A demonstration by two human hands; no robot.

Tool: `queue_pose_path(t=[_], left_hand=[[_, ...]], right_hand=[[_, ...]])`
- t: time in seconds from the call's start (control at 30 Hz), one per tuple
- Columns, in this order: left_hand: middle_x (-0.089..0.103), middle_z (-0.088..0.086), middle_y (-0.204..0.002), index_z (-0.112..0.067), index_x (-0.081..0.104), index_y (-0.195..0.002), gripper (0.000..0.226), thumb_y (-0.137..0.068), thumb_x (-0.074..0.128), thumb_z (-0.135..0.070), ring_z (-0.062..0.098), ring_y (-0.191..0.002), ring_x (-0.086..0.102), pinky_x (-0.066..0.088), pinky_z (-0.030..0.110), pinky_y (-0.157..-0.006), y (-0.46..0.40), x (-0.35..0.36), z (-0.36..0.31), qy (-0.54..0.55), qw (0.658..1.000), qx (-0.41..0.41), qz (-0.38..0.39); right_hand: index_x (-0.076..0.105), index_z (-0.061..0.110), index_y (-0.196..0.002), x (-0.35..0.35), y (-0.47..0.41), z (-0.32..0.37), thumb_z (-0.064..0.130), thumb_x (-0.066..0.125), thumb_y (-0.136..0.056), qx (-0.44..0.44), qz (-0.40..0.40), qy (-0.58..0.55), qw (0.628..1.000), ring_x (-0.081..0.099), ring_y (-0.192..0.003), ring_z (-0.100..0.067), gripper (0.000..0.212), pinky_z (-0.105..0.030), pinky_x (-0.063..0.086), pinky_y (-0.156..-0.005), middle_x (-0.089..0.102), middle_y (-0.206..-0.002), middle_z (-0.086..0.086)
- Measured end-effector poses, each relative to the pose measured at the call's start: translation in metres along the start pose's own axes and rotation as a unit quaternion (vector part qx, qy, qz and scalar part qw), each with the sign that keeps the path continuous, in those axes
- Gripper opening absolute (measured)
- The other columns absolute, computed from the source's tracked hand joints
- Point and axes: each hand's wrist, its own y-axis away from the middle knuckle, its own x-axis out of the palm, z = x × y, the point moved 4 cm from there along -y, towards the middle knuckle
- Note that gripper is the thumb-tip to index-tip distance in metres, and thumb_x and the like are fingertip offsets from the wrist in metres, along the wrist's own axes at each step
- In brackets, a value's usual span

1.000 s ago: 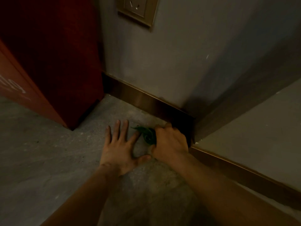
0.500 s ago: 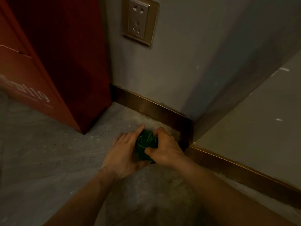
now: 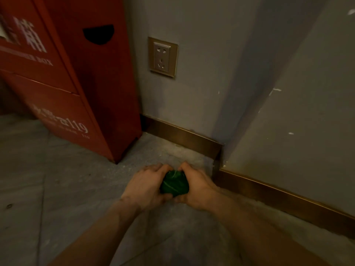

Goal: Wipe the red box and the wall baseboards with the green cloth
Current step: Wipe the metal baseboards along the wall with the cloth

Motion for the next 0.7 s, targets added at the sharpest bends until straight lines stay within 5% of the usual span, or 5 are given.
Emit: queue_pose_path(t=[0.27, 0.5, 0.7], left_hand=[[0.057, -0.011, -0.107, -0.039, 0.045, -0.117, 0.049, -0.081, 0.062, -0.068, 0.012, -0.097, 0.057, 0.045, 0.035, -0.09, 0.025, -0.012, -0.04, -0.055, 0.998, 0.012, 0.025], [0.056, -0.01, -0.107, -0.039, 0.041, -0.115, 0.053, -0.078, 0.049, -0.077, 0.013, -0.095, 0.058, 0.047, 0.036, -0.089, 0.044, -0.013, -0.066, -0.106, 0.993, -0.006, 0.06], [0.058, -0.007, -0.11, -0.036, 0.043, -0.118, 0.054, -0.081, 0.06, -0.07, 0.018, -0.097, 0.06, 0.048, 0.037, -0.088, 0.051, -0.008, -0.09, -0.114, 0.991, -0.038, 0.056]], right_hand=[[0.038, 0.03, -0.097, -0.005, 0.045, 0.0, 0.018, 0.08, -0.077, -0.06, -0.027, 0.013, 0.998, 0.055, -0.097, -0.017, 0.049, -0.034, 0.05, -0.079, 0.055, -0.111, 0.001], [0.045, 0.025, -0.112, -0.006, 0.075, -0.005, 0.02, 0.077, -0.08, -0.081, -0.022, 0.051, 0.995, 0.057, -0.105, -0.021, 0.045, -0.042, 0.052, -0.087, 0.056, -0.118, 0.0], [0.036, 0.036, -0.097, -0.007, 0.086, -0.018, 0.02, 0.078, -0.078, -0.078, -0.016, 0.025, 0.997, 0.055, -0.101, -0.018, 0.049, -0.04, 0.051, -0.084, 0.054, -0.113, 0.004]])
